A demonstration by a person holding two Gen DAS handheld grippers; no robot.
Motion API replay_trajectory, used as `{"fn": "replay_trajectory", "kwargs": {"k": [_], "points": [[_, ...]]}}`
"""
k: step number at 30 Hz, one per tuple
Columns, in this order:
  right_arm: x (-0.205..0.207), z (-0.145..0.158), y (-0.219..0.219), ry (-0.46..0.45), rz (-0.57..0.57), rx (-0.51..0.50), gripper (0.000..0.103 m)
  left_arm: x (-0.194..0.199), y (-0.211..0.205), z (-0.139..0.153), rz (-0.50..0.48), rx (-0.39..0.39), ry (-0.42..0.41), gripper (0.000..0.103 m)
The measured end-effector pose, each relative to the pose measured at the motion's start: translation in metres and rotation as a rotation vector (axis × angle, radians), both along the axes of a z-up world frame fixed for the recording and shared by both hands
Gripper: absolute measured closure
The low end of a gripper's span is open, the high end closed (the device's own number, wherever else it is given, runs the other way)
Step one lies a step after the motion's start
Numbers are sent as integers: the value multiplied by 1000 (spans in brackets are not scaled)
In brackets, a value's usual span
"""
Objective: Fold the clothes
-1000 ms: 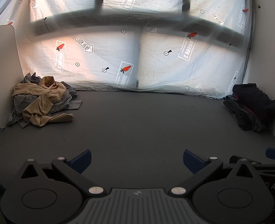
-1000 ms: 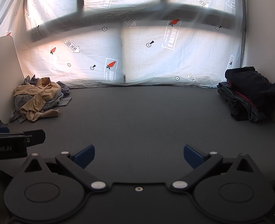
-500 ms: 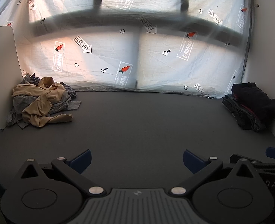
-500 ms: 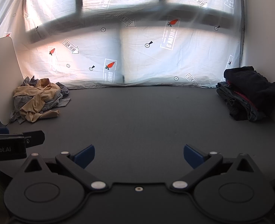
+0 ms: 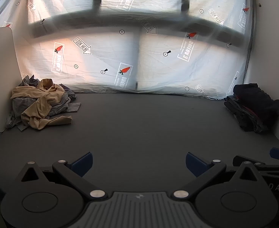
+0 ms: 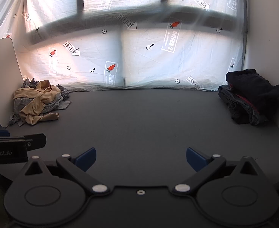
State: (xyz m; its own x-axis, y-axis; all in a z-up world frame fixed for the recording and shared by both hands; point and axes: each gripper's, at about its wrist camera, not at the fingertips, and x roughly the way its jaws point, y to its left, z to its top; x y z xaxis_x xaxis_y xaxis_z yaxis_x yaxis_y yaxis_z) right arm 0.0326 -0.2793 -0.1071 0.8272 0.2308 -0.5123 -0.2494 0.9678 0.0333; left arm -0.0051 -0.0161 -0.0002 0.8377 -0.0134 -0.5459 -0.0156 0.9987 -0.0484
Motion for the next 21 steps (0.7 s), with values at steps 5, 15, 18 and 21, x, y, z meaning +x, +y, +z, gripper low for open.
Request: {"fn": "replay_trajectory", "kwargs": {"k": [5,15,18,21], "points": [[0,1,-2,-1,2,5,0,0,-1,0,-4,-1,2,0],[-5,0,-1,-21,-21,5,0,-2,-4,-1,-11,2,10,0],[-5,-2,-5,-31,-31,2,0,3,-6,-4,-10,-17,15,0],[3,-3,-16,-60,-85,-38,0,13,-12,-8,-14,-41,24,0]]}}
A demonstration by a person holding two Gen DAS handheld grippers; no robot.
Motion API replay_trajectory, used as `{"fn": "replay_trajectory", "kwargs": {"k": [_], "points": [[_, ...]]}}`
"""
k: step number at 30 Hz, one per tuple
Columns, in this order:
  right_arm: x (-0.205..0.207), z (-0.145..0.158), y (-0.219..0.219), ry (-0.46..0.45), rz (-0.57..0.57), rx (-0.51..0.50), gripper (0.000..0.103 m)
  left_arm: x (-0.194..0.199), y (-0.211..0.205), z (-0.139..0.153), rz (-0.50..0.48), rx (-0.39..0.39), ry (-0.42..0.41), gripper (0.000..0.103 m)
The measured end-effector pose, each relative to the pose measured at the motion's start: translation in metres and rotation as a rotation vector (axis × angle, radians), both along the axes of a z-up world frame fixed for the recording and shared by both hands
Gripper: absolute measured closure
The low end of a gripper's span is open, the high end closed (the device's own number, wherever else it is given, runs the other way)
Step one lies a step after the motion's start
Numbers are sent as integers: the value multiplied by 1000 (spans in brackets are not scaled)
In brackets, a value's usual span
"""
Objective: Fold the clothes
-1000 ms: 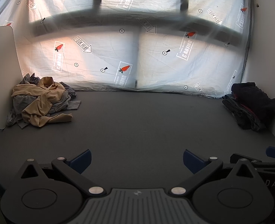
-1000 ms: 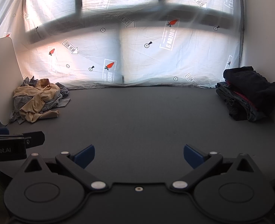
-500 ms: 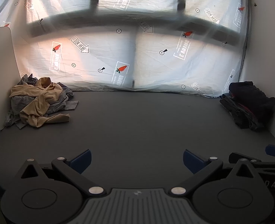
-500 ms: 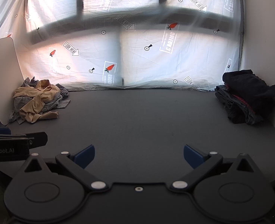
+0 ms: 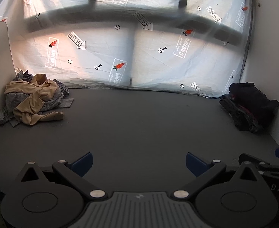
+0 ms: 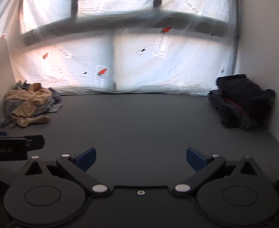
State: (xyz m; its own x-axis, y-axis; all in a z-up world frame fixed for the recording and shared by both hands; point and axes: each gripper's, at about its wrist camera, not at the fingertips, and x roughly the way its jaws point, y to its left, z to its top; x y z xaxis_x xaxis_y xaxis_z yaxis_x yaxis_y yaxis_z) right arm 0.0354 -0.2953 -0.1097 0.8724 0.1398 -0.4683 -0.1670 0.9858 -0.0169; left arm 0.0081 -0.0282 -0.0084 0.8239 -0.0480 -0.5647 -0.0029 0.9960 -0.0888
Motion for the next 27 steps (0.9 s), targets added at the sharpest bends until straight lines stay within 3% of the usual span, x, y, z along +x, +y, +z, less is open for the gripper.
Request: {"fn": "replay_trajectory", "kwargs": {"k": [8,14,19,25,27], "points": [[57,-9,-33,22,-39,74,0,47,-22,-6,19,6,34,0],[134,-10,-40,77,-33,253,0,88,-17,4,76,-21,97,0],[180,-23,-35,151,26,325,0,121,-9,0,165,-23,165,0],[215,-33,-8,177,79,197,0,141,17,-10,254,-53,236,0],[225,-32,2,188,104,198,0,146,32,-13,288,-65,248,0]]}}
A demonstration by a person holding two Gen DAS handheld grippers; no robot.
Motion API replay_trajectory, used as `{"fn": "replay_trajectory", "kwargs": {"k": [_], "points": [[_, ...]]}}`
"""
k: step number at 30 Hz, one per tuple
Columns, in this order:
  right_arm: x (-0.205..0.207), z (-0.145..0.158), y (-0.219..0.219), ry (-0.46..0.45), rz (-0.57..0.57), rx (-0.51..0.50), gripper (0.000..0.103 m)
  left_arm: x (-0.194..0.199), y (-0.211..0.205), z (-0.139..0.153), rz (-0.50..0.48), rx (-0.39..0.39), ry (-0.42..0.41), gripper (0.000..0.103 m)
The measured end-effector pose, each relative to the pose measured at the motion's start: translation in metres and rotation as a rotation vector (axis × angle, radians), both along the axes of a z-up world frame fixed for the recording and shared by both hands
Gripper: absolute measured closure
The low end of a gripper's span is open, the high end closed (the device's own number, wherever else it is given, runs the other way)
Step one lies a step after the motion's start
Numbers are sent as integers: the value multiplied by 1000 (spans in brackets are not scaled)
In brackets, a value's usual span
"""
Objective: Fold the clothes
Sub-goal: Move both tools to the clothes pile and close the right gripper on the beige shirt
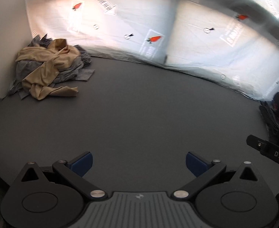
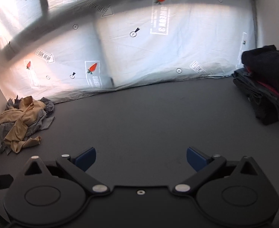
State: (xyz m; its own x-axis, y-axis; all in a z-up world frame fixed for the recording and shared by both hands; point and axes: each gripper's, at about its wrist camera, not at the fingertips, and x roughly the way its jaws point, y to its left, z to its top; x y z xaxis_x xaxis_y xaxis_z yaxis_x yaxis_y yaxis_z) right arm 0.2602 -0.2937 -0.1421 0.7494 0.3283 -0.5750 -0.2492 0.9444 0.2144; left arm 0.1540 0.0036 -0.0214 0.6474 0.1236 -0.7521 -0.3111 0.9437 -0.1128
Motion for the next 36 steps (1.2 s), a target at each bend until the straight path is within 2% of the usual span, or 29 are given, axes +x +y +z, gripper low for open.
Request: {"fn": "replay_trajectory", "kwargs": {"k": [6,12,16,21,26,30,33,36], "points": [[25,-1,51,15,65,-17,1,20,67,-16,115,-54,29,0],[49,5,132,32,112,-56,7,51,152,-35,186,-80,54,0],[69,7,201,25,171,-81,14,72,220,-48,254,-83,56,0],[104,2,300,32,245,-83,17,95,313,-79,381,-115,100,0],[147,-21,395,84,321,-36,18,114,396,-114,495,-121,139,0],[177,-43,468,150,396,5,30,140,457,-138,564,-92,174,0],[199,-68,515,231,472,45,46,160,496,-155,576,-63,180,0],[215,-94,561,296,523,73,61,178,526,-173,555,-68,202,0]]}}
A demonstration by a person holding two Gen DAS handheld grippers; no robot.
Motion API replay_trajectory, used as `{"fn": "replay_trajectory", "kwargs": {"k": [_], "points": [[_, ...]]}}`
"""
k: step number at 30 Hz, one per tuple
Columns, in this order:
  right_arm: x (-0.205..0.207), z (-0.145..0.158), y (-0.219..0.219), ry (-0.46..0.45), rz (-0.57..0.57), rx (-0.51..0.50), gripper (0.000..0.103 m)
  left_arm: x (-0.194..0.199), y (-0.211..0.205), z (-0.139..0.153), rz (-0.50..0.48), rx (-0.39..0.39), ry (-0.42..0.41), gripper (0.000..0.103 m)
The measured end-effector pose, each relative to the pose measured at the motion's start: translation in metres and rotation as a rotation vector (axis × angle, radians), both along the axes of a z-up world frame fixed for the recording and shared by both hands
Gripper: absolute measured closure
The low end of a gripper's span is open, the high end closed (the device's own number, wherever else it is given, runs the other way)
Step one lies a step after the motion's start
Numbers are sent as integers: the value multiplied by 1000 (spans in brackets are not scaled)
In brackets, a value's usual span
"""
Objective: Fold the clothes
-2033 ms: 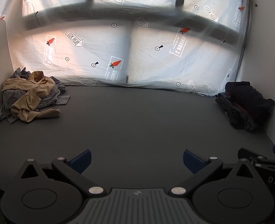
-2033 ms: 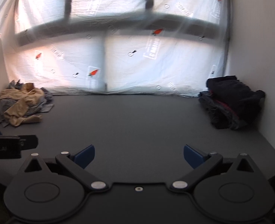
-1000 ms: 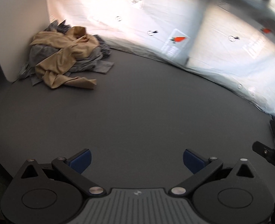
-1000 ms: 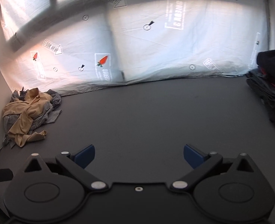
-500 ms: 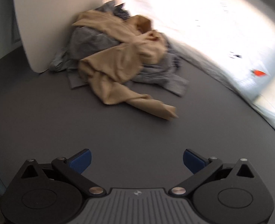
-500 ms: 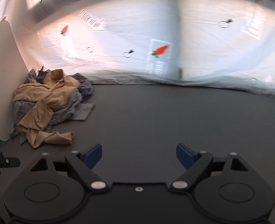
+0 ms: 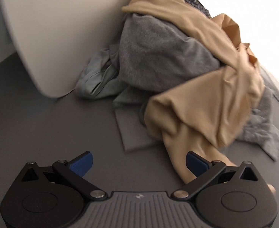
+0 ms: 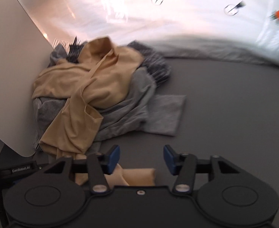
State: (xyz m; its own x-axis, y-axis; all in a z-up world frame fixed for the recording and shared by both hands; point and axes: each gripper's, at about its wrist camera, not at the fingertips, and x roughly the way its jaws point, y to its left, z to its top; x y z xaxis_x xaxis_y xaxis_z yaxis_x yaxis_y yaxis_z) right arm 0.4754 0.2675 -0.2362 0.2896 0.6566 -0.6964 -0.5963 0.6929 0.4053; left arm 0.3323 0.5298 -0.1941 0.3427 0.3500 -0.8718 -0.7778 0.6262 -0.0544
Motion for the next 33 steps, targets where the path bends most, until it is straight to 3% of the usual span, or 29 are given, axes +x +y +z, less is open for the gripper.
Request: {"fn": "replay_trajectory", "kwargs": {"k": [3,5,8,10,17,20,21,22,26,28,30,33], "points": [[9,-18,36,49,49,54,80,12,24,-18,-2,-33,16,0],[10,-24,54,71,78,95,81,16,34,-27,-15,-76,16,0],[11,-31,74,90,98,134,78,21,38,-32,-57,-78,32,0],[10,-36,84,100,96,142,59,22,37,-35,-88,-61,32,0],[10,-36,110,82,139,194,60,14,34,-43,-104,-45,19,0],[10,-35,120,83,138,163,82,11,33,-48,-98,-47,21,0],[10,-35,122,91,130,151,94,10,32,-50,-98,-46,20,0],[11,-35,121,97,124,146,99,8,31,-53,-97,-41,17,0],[8,-23,101,78,67,133,100,2,26,-57,-81,-39,17,0],[3,-10,84,13,40,114,101,0,25,-57,-55,-63,38,0],[-6,6,60,-109,12,82,101,-3,18,-57,1,-111,75,0],[-10,23,9,-174,-57,77,101,-8,-13,-40,-34,-89,61,0]]}}
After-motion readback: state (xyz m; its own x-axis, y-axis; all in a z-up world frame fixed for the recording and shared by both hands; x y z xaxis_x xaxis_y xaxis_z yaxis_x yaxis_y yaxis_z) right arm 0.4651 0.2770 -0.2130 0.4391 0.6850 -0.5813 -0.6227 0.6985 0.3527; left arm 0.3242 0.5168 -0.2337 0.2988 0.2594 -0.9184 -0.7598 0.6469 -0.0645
